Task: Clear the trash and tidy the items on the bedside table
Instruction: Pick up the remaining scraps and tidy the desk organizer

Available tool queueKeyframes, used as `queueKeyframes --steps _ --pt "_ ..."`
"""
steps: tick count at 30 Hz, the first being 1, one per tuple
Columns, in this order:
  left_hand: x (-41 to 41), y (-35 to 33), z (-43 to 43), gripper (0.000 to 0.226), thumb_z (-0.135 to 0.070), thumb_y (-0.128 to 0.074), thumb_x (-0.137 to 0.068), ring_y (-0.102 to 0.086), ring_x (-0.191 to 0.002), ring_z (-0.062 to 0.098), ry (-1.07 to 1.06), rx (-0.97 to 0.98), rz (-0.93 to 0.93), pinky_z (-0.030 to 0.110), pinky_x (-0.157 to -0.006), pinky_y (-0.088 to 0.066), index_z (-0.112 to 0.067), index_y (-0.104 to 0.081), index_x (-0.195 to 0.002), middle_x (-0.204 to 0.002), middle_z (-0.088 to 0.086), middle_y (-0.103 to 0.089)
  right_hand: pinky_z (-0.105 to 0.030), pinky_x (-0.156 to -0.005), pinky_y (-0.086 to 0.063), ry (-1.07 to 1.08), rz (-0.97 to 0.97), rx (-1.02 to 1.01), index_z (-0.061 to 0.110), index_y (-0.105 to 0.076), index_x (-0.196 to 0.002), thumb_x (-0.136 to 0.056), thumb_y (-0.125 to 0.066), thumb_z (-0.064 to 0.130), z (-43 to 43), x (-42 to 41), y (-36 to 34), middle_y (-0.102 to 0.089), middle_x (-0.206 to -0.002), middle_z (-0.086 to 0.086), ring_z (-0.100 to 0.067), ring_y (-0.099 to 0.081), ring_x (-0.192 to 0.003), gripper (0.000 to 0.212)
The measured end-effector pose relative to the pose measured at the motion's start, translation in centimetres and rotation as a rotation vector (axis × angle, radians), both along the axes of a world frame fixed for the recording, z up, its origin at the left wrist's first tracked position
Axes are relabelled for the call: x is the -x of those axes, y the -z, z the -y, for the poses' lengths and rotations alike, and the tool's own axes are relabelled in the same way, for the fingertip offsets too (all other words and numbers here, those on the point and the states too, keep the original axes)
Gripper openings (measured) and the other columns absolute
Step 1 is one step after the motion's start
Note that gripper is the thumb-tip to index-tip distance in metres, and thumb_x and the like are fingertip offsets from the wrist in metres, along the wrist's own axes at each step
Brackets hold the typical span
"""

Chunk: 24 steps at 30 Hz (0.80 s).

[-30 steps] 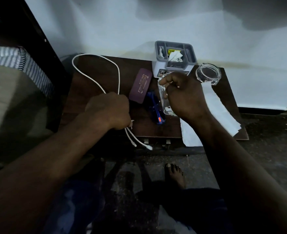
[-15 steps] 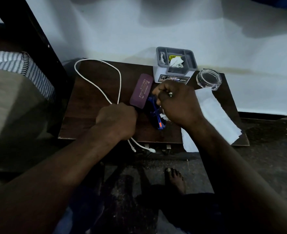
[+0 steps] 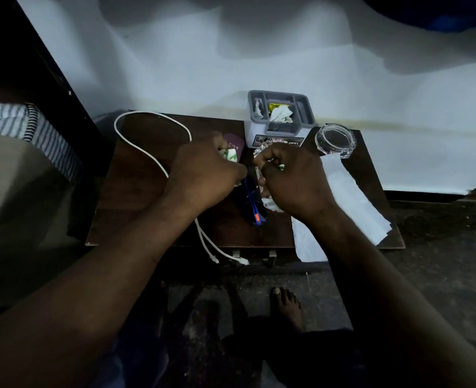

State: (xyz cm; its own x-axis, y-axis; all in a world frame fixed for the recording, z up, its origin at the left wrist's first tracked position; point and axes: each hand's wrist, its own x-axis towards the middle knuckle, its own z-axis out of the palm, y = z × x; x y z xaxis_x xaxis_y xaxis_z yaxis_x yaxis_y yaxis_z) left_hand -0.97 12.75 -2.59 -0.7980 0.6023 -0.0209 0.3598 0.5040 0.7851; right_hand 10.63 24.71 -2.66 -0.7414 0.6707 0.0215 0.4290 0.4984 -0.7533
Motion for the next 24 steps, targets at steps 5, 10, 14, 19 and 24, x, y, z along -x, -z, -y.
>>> queueKeyframes --steps 5,10,14,19,24 --pt "-0.5 -0.3 -0.8 0.013 -0.026 -0.069 -0.068 -0.069 -0.068 0.017 -0.004 -0.175 0.219 0.034 -0.064 -0.057 -0.028 -0.076 -0.080 -0.067 -0.008 -0.070 -0.051 -0.069 -0.063 0.023 -0.018 0.082 0.026 -0.070 -0.079 -0.089 -0.057 0.007 -0.7 -0.4 0.1 -0.074 -0.070 0.002 -0.018 -0.071 -0.061 0.025" --pt "-0.5 -0.2 -1.5 0.018 -0.016 -0.063 -0.073 -0.071 -0.078 0.032 0.056 -0.199 0.344 0.053 -0.075 -0.061 -0.023 -0.079 -0.079 -0.077 0.005 -0.074 -0.039 -0.070 -0.058 0.012 0.029 -0.015 0.024 -0.073 -0.079 -0.093 -0.072 0.025 -1.7 -0.3 0.3 -0.073 -0.069 0.005 -0.009 -0.068 -0.062 0.014" --pt "-0.2 0.2 -2.6 0.013 -0.019 -0.065 -0.082 -0.068 -0.073 0.020 0.039 -0.234 0.366 0.047 -0.075 -0.059 -0.020 -0.078 -0.083 -0.079 -0.005 -0.076 -0.036 -0.060 -0.040 0.046 0.122 -0.190 0.013 -0.063 -0.067 -0.096 -0.067 0.050 -2.6 -0.6 0.4 -0.061 -0.061 0.000 -0.014 -0.059 -0.063 0.047" --pt "0.1 0.6 -4.3 0.015 -0.033 -0.071 -0.091 -0.070 -0.072 0.014 -0.021 -0.228 0.280 0.040 -0.071 -0.056 -0.020 -0.075 -0.084 -0.077 0.000 -0.075 -0.034 -0.055 -0.037 0.120 0.055 -0.163 0.015 -0.044 -0.051 -0.092 -0.061 0.069 -2.7 -0.1 0.0 -0.048 -0.049 0.004 -0.013 -0.048 -0.051 0.069" --pt "0.4 0.2 -5.3 0.057 -0.064 -0.062 -0.091 -0.058 -0.047 0.010 -0.060 -0.234 0.294 0.035 -0.056 -0.048 -0.011 -0.068 -0.071 -0.054 0.004 -0.064 -0.029 -0.061 -0.040 0.183 -0.018 -0.046 0.025 -0.070 -0.070 -0.097 -0.060 0.047 -4.2 1.3 0.1 -0.062 -0.058 0.014 -0.004 -0.057 -0.059 0.037"
